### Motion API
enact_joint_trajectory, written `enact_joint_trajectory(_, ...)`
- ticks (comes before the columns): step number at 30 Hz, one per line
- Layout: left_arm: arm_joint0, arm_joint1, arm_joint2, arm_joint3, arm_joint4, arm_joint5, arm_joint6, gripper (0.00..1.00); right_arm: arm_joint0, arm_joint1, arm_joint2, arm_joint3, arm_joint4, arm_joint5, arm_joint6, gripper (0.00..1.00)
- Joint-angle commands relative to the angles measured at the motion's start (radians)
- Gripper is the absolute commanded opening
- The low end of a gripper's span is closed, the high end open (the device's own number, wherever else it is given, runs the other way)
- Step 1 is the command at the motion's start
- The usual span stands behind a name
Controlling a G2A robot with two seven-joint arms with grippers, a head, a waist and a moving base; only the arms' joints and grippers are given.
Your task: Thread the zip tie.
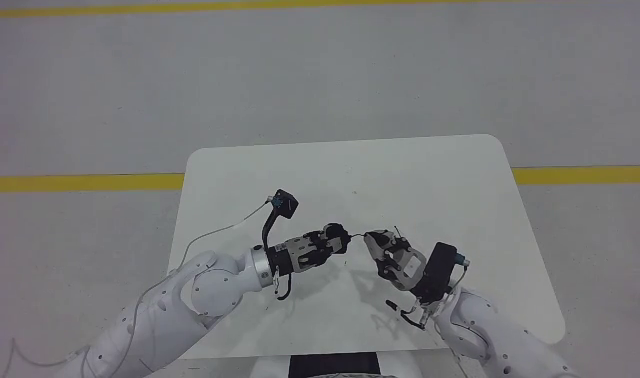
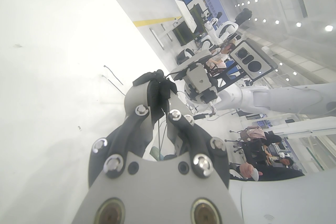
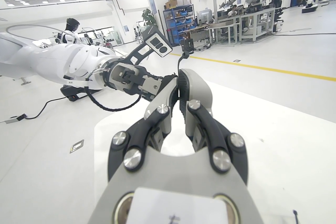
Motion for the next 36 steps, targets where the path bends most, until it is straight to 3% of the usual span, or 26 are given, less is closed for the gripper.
enact_joint_trajectory(1, 0.0, 0.0, 0.0, 0.0, 0.0, 0.0, 0.0, 0.0, 0.001, -0.002, -0.001, 0.002, -0.001, 0.0, 0.001, 0.0)
enact_joint_trajectory(36, 0.0, 0.0, 0.0, 0.0, 0.0, 0.0, 0.0, 0.0, 0.026, 0.011, -0.049, 0.003, -0.006, 0.0, -0.033, 0.0)
